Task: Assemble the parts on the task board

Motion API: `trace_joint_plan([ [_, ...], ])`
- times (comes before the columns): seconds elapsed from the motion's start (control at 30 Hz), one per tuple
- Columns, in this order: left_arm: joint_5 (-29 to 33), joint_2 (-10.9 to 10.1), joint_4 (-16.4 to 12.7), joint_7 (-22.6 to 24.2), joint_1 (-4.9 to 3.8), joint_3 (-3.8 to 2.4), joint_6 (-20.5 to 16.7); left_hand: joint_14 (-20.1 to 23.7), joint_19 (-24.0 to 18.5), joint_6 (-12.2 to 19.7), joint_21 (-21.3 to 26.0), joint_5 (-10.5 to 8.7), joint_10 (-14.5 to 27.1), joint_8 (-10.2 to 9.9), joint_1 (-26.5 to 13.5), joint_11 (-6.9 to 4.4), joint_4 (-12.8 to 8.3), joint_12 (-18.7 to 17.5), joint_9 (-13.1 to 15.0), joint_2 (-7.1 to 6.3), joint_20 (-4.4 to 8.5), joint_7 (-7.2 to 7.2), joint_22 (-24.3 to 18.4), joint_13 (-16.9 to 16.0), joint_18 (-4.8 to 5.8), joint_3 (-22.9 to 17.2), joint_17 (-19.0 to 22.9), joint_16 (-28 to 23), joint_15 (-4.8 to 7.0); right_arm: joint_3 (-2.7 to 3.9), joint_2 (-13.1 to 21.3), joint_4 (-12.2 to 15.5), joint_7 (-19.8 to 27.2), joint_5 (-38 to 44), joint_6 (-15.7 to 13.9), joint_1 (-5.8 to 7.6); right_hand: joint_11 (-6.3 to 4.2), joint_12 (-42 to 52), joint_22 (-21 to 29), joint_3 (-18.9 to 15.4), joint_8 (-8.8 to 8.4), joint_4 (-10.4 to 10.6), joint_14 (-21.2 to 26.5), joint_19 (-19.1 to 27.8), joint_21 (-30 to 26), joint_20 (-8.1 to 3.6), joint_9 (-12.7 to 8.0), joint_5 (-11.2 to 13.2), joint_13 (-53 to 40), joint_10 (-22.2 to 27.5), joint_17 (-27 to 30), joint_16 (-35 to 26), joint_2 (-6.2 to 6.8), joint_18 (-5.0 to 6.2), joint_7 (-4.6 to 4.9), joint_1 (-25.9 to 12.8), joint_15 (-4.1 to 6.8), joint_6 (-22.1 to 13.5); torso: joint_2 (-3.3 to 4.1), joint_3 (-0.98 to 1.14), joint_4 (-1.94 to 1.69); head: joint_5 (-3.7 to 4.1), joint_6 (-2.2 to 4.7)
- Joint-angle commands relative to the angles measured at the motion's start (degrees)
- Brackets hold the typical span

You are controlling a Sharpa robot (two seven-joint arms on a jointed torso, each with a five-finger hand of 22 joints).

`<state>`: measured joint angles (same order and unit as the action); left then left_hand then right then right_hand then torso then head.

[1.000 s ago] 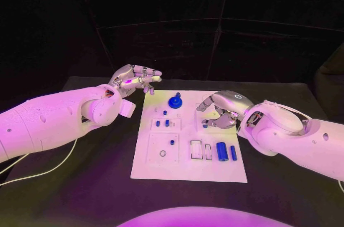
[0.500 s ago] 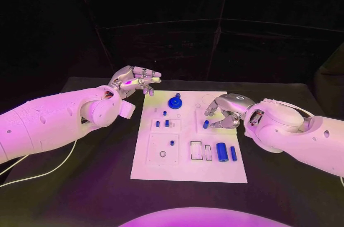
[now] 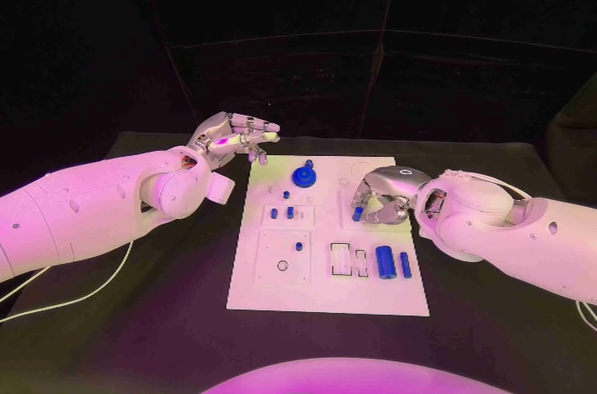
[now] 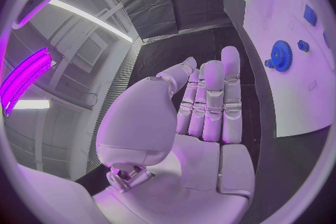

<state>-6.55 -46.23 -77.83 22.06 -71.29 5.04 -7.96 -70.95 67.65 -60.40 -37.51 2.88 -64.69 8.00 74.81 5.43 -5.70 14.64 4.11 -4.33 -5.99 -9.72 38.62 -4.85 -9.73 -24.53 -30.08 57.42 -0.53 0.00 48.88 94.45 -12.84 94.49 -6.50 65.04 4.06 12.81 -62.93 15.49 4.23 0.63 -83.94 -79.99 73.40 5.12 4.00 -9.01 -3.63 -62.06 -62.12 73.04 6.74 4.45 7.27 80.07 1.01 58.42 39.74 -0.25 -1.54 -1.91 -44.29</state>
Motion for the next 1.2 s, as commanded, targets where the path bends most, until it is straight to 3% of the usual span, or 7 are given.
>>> trace_joint_plan([
  [0.03,0.22,0.08,0.01,0.17,-0.06,-0.04,0.72,0.46,-0.34,0.52,0.22,-0.03,0.37,0.36,0.17,-0.02,-0.01,0.3,-0.07,0.18,-0.25,-0.03,-0.05,-0.06,-0.7,0.31,0.06,-0.28,-0.03,0.02,-0.31,-0.41,0.99,-0.37,0.41,0.09,0.03,-0.31,-0.13,0.87,0.24,0.0,-1.73,-0.38,0.27,0.17,0.06,0.42,0.07,-0.72,-0.16,0.27,-0.77,0.86,0.04,0.09,-0.25,0.7,0.03,0.01,-0.02,0.05,-0.12],
  [0.7,0.22,0.08,0.12,-0.09,-0.04,-0.03,0.88,0.46,-0.34,0.52,0.22,-0.03,0.37,0.36,0.17,-0.02,-0.01,0.3,-0.07,0.18,-0.25,-0.03,-0.05,-0.06,-0.7,0.31,0.06,-0.28,-0.03,0.01,-1.28,-1.38,1.98,-0.46,-0.75,0.05,-0.83,-1.72,-1.4,5.23,1.28,0.53,-1.96,-1.1,1.21,-0.43,0.43,0.6,-0.21,-6.51,-1.3,1.54,-0.71,0.66,-0.32,-0.01,0.46,5.45,-0.06,-0.03,0.07,0.09,-0.6],
  [1.0,0.22,0.08,0.2,-0.11,-0.02,-0.02,0.92,0.46,-0.34,0.52,0.22,-0.03,0.37,0.36,0.17,-0.02,-0.01,0.3,-0.07,0.18,-0.25,-0.03,-0.05,-0.06,-0.7,0.31,0.06,-0.28,-0.03,0.02,-0.29,0.1,3.06,-1.7,-5.44,0.05,-1.32,-2.31,-2.0,6.83,1.8,0.17,-2.1,-1.39,1.66,-0.95,0.7,0.83,-0.36,-8.74,-1.93,2.15,-1.35,0.55,-0.55,0.52,0.9,7.5,-0.1,-0.01,0.05,0.13,-0.42],
  [1.2,0.22,0.1,0.31,-0.16,-0.02,-0.02,0.96,0.6,-0.37,0.63,0.39,-0.03,0.55,0.54,0.21,-0.02,-0.06,0.56,-0.06,0.33,-0.28,-0.02,-0.16,-0.1,-0.71,0.49,0.21,-0.27,-0.06,0.07,1.44,3.34,3.92,-3.94,-8.82,0.08,-1.22,-2.91,-2.09,6.99,1.58,0.57,-2.11,-1.42,1.74,-1.05,0.64,1.49,-0.33,-9.04,-1.98,2.28,-1.12,0.53,-0.39,-0.26,0.83,7.59,-0.07,-0.08,-0.02,0.12,-0.17],
])
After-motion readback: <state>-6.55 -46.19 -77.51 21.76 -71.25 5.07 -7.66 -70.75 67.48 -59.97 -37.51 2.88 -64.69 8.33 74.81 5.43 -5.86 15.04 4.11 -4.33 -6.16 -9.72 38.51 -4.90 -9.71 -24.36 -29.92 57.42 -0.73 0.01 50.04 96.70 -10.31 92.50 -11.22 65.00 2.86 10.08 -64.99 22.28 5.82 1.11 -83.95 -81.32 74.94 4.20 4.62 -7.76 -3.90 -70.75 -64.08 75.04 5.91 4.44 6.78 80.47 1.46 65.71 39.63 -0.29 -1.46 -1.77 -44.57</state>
